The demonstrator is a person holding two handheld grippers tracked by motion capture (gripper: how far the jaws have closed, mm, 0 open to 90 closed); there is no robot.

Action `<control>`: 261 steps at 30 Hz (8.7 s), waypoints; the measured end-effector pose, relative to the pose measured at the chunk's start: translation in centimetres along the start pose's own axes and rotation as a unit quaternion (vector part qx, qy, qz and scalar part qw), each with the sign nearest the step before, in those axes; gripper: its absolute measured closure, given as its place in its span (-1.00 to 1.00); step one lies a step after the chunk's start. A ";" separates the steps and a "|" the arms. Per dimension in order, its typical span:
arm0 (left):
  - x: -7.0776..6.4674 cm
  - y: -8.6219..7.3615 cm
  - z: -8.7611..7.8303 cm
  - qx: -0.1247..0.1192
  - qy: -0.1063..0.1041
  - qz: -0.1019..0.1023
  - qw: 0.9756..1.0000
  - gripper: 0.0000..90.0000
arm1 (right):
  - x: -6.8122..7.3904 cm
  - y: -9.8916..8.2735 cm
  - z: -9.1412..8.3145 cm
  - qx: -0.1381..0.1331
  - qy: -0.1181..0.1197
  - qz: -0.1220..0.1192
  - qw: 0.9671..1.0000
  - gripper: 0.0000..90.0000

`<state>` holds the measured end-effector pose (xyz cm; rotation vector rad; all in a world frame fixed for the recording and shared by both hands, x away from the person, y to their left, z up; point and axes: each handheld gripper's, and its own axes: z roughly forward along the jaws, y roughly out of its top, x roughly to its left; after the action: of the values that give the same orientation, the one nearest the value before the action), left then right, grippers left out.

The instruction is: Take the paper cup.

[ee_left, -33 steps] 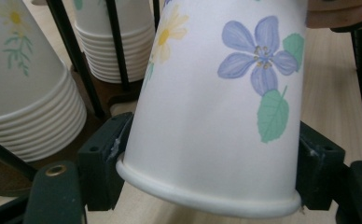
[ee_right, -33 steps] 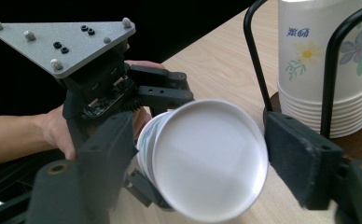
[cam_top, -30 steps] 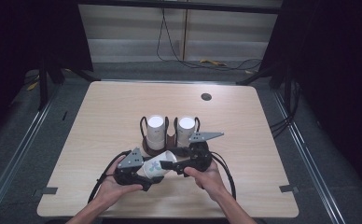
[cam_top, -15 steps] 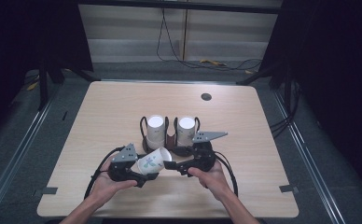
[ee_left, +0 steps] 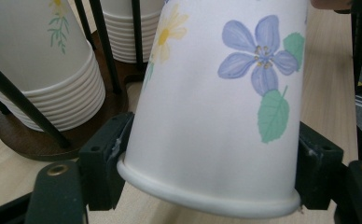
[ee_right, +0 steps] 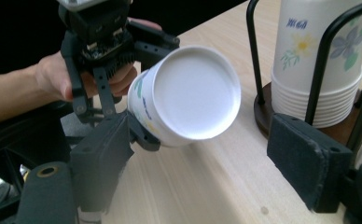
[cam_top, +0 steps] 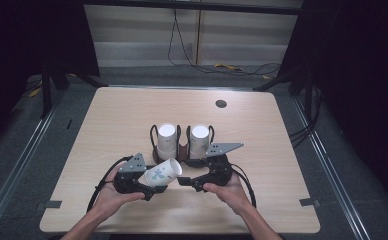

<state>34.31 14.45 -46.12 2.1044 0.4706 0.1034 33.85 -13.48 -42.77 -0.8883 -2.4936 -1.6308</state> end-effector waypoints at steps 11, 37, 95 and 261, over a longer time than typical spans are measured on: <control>-0.1 0.0 0.4 0.018 -0.004 0.005 1.000 -0.43 | 0.1 -0.3 0.1 0.026 -0.005 -0.017 1.000 -0.53; -1.2 0.3 1.5 0.077 -0.022 0.050 0.996 -0.44 | 0.6 0.4 1.8 0.137 0.008 -0.096 0.986 -0.65; -2.8 0.5 2.7 0.125 -0.031 0.124 0.984 -0.41 | 2.2 1.0 4.7 0.278 0.031 -0.221 0.934 -0.29; 0.1 2.5 0.5 -0.120 -0.142 -0.041 0.982 -0.46 | 0.2 -2.2 0.7 0.003 0.058 -0.108 0.992 -0.20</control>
<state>35.29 12.90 -44.37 1.8242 0.3532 -0.1784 32.87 -13.41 -44.84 -0.5211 -2.5874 -1.6784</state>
